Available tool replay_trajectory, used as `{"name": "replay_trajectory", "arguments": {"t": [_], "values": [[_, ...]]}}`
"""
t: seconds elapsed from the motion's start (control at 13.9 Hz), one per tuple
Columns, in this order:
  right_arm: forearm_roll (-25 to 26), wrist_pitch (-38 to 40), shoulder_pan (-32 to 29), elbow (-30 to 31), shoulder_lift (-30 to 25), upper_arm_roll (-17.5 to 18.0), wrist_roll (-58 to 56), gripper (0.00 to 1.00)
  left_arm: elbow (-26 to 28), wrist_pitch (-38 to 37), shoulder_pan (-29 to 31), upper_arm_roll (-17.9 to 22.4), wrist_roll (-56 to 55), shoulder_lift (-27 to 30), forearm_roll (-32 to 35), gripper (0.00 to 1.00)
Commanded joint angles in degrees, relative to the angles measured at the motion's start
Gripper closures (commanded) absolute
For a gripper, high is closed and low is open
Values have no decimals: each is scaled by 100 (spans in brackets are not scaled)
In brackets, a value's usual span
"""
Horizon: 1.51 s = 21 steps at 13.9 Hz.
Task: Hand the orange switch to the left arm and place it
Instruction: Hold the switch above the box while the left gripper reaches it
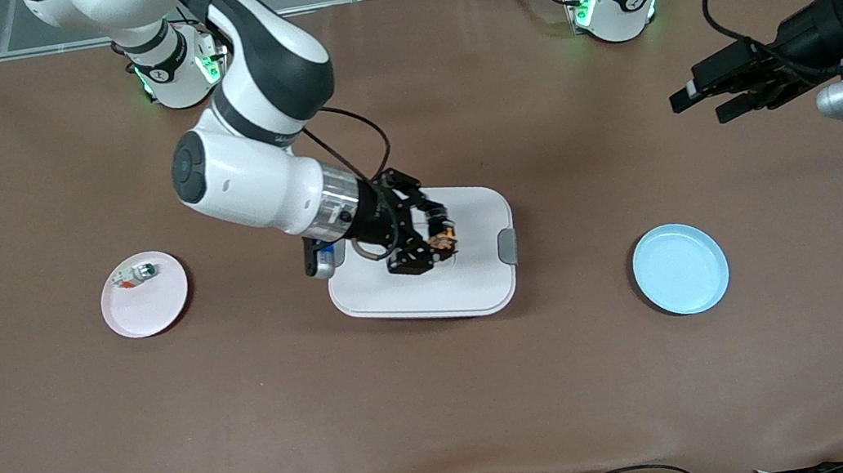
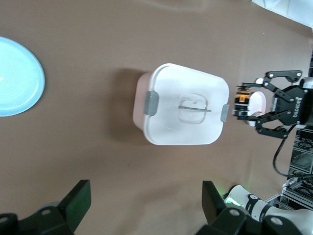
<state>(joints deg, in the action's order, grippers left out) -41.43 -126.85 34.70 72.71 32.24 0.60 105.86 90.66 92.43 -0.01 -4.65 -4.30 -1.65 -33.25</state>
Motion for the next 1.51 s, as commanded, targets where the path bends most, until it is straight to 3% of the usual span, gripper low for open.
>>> {"name": "replay_trajectory", "arguments": {"t": [0.0, 0.22, 1.44], "values": [[-119, -49, 107, -565, 309, -60, 303, 100, -39, 284, -192, -54, 79, -90, -225, 0], [-119, -392, 317, -679, 318, -51, 646, 100, -39, 556, -420, -54, 79, -257, -419, 0], [-119, -384, 617, -890, 274, 2, 1235, 100, -48, 1857, -1344, -80, 228, -1065, -937, 0]]}}
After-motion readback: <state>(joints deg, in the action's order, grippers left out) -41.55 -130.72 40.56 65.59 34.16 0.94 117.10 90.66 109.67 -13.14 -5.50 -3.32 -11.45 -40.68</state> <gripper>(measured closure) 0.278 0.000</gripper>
